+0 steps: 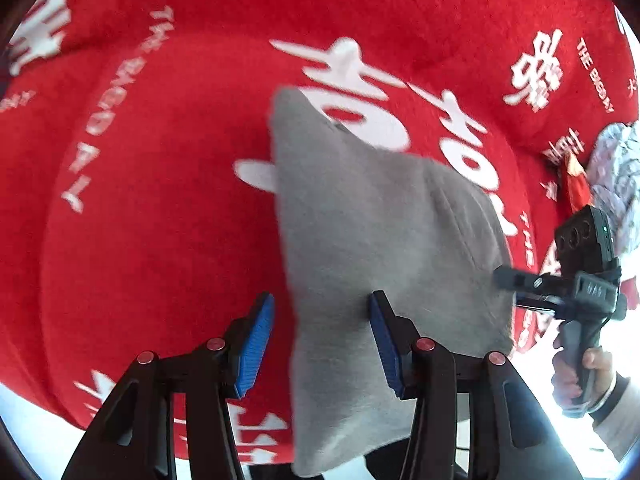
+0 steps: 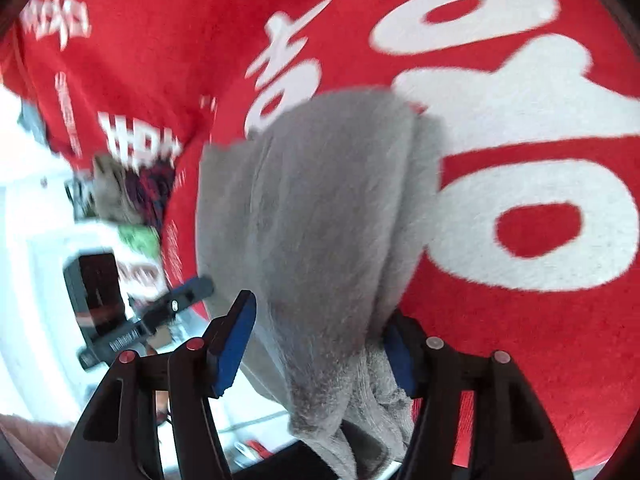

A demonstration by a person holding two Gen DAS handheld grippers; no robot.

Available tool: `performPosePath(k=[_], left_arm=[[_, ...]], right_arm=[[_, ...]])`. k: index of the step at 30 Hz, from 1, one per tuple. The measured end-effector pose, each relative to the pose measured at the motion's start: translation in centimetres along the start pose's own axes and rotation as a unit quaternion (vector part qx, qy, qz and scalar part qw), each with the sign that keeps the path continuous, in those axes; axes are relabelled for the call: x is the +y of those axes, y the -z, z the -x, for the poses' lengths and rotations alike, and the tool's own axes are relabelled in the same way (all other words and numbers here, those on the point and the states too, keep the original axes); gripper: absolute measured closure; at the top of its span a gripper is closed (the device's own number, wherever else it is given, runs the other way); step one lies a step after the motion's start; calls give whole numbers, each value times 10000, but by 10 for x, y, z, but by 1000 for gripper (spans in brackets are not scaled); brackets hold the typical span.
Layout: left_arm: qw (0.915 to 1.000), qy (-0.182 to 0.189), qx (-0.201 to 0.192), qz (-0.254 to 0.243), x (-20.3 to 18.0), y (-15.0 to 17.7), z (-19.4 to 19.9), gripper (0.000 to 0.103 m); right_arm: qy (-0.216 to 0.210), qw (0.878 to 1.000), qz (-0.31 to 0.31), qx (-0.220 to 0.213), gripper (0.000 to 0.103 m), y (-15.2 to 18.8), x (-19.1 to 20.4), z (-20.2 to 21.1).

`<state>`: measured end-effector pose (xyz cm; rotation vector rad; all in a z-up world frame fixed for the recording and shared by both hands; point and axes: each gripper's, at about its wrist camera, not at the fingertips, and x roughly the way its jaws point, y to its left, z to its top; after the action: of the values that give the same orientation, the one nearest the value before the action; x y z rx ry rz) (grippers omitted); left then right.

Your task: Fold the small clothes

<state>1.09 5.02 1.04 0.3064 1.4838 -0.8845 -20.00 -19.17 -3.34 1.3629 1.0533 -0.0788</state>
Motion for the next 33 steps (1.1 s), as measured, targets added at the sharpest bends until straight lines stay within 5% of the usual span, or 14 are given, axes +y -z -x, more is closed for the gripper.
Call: performPosePath(k=[4,5,6,9,12,14,19,23,33], left_arm=[[9983,-442,-323,192,13,-11,8,53],[9983,-424,-322,255,16,-14,7,53],[9982,-446,-310,260,16,-16,5,53],[9948,-957,-317,-153,4,-19,-12,53],[9889,-1375,-361,-437,2,-18,-32,53],[9864,-1521,-430,-456,3,-21,-37,51],[9775,-2027,-273,-507,11,-27,-34,48],[9873,-1569,-148,-217,25,-18,-15,48],[9938,-1055,39,-353,-10,26,8,48]], right_arm=[[-663,9930,-894,-406,39,-2,-38,3],[-660,9916,-1002,-490,61,-2,-41,4],[-490,9934,-893,-526,73,-3,-35,5],[163,9974,281,-646,73,0,17,10],[1017,9867,1056,-695,74,0,38,11],[1617,9792,1092,-562,74,-9,30,0],[1932,9762,775,-610,68,-20,20,4],[2054,9741,693,-648,62,-7,21,28],[1092,9934,336,-141,52,77,27,24]])
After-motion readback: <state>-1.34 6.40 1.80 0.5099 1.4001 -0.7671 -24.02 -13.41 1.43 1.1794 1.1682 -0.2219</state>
